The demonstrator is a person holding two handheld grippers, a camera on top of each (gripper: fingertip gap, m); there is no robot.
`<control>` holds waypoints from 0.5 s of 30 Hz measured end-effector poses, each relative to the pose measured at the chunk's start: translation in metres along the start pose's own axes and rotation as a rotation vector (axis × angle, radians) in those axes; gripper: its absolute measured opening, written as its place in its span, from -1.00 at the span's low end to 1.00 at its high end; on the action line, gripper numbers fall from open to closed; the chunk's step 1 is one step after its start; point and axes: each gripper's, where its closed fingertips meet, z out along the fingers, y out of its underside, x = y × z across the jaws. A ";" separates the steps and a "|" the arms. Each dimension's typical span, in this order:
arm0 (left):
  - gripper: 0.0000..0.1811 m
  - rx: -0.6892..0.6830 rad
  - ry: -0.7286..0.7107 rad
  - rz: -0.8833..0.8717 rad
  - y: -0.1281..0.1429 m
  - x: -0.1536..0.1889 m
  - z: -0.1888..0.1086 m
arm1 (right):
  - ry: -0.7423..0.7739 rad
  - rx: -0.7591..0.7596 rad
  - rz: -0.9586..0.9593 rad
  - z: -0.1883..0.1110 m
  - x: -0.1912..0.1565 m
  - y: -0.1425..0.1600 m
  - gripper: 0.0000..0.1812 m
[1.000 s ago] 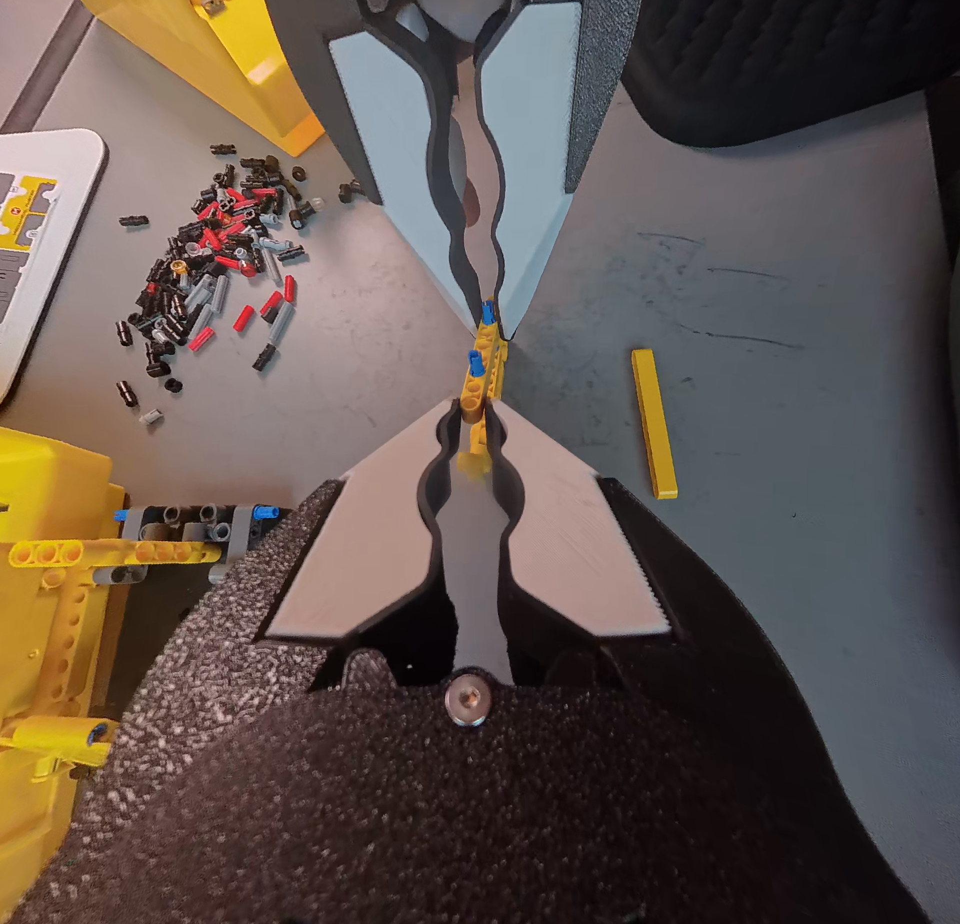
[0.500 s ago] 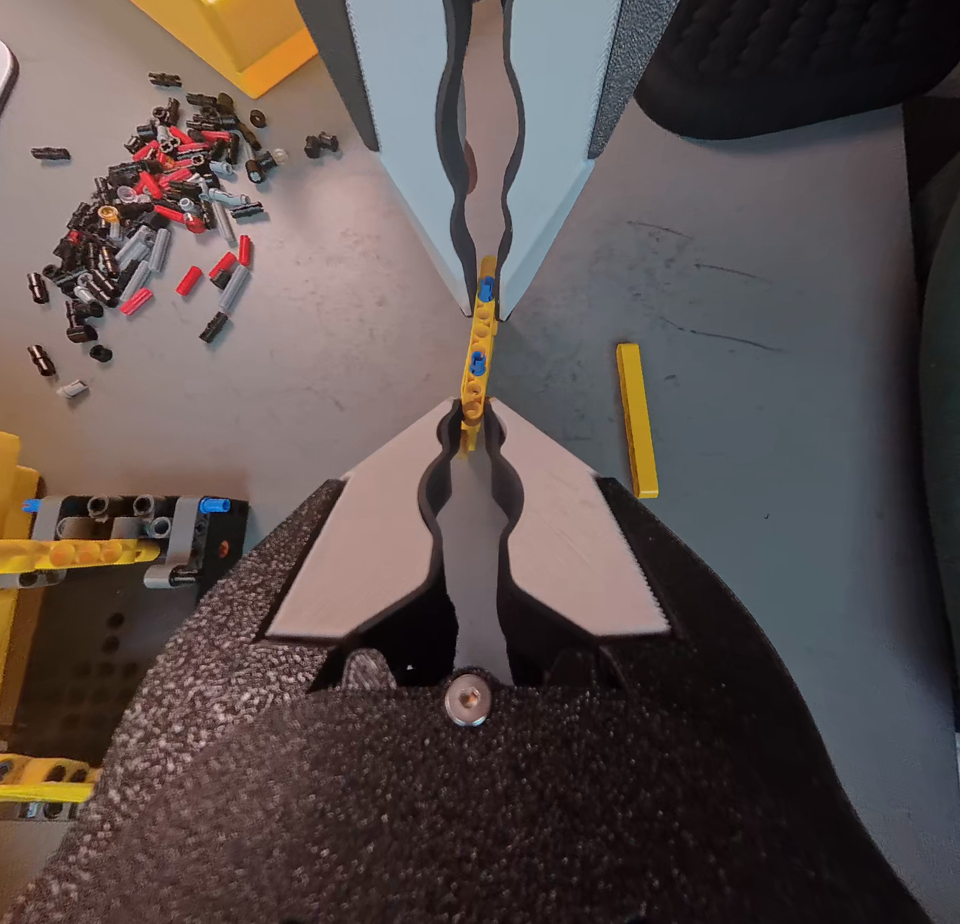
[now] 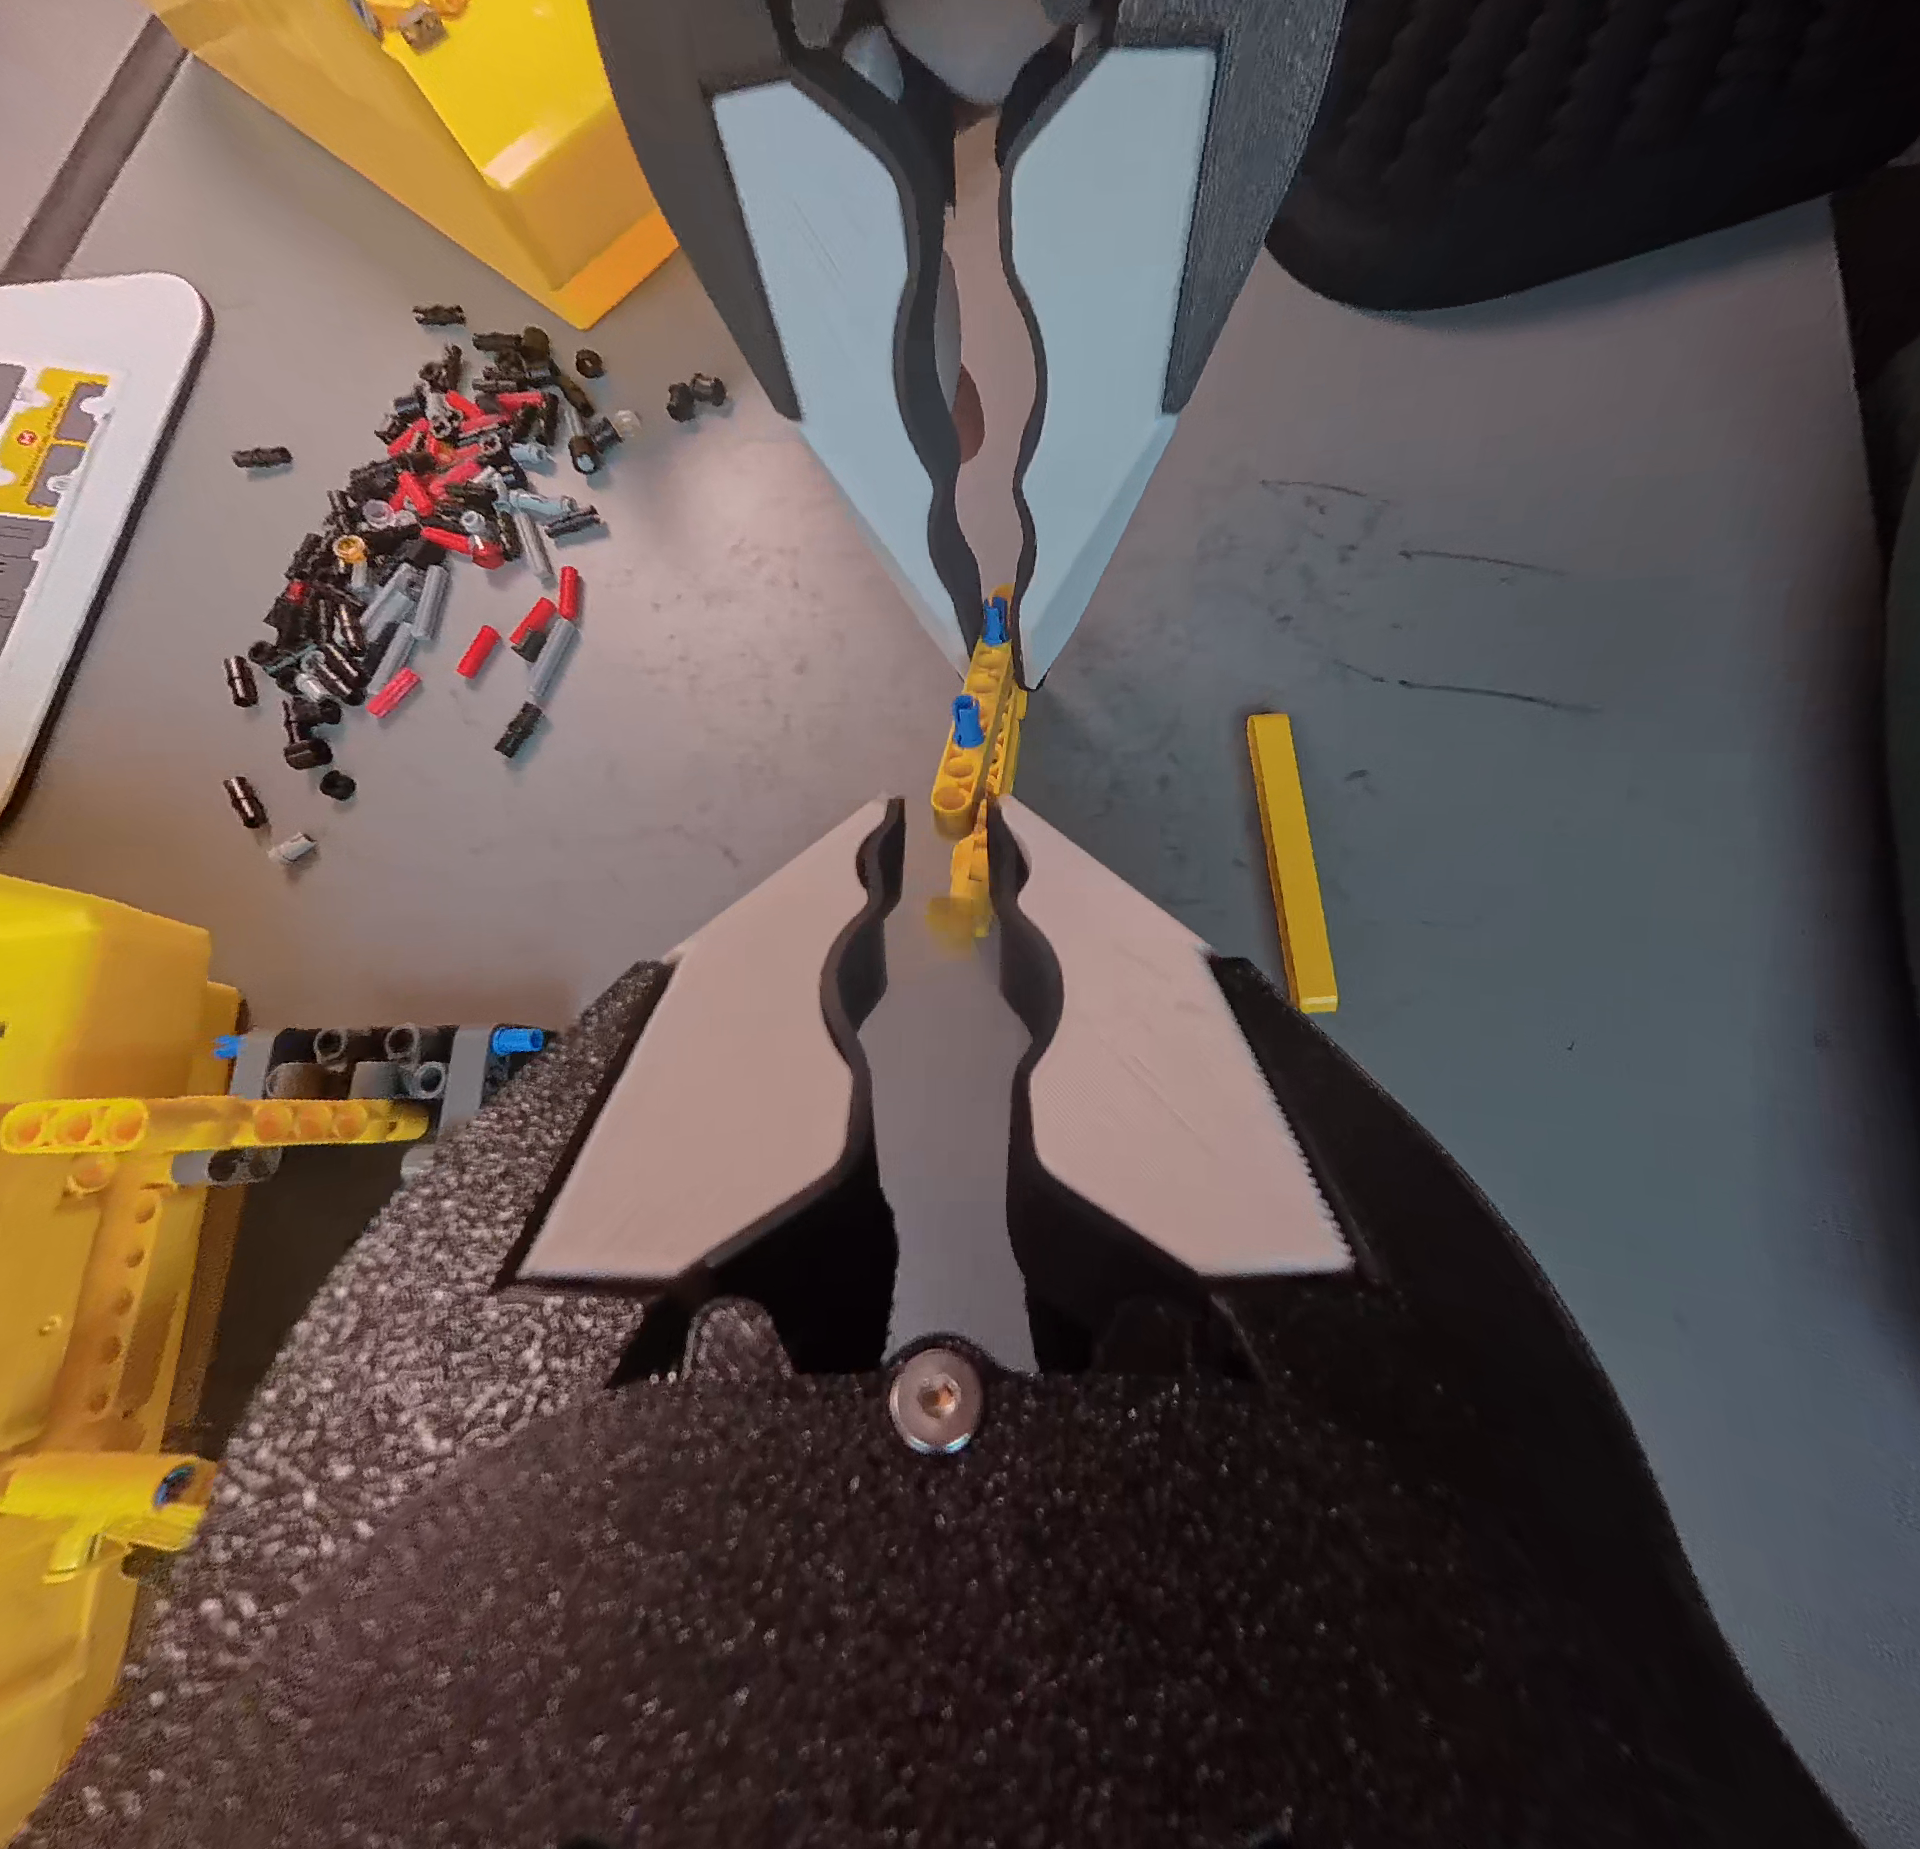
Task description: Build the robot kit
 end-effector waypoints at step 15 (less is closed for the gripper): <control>-0.93 -0.058 0.060 -0.032 0.010 0.010 0.013 | 0.014 0.044 0.010 0.000 -0.001 0.001 -0.91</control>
